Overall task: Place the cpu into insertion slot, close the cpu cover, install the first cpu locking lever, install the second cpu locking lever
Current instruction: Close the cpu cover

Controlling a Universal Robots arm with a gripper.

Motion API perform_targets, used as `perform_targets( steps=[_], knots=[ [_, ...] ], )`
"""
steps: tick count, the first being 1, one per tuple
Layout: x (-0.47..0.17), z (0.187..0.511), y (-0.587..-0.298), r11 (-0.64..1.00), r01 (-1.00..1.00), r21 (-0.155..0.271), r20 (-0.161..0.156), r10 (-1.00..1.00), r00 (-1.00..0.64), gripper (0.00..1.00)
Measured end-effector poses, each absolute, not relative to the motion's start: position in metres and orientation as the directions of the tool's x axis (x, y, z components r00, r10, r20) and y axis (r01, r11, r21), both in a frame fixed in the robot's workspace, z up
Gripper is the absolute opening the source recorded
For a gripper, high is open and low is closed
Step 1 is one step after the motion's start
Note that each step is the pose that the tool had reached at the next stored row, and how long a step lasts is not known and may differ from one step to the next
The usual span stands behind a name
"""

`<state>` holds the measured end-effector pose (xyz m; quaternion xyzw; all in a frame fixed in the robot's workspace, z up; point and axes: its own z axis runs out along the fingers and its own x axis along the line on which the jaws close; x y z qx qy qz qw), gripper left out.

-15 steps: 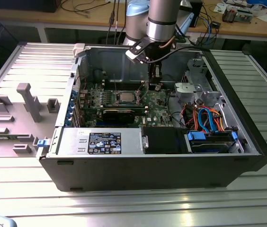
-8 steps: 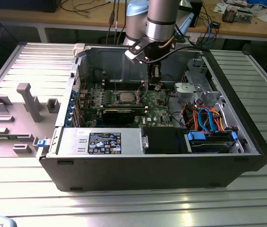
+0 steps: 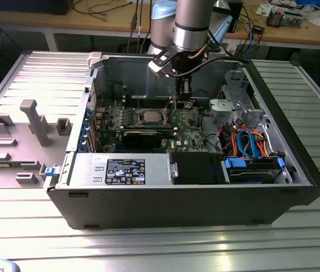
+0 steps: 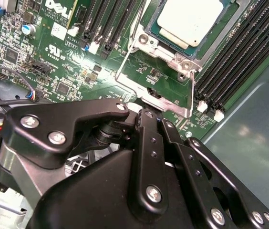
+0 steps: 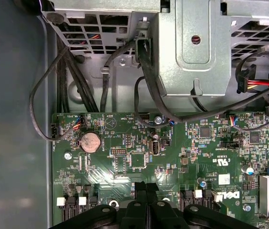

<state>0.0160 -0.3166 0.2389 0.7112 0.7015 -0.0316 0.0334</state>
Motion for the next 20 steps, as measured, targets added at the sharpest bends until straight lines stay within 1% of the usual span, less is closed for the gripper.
perform_targets(
  steps=[20],
  knots=[
    [0.0,0.238,-0.317,-0.014,1.0,0.003,-0.092,0.996,0.014,0.11]
  ],
)
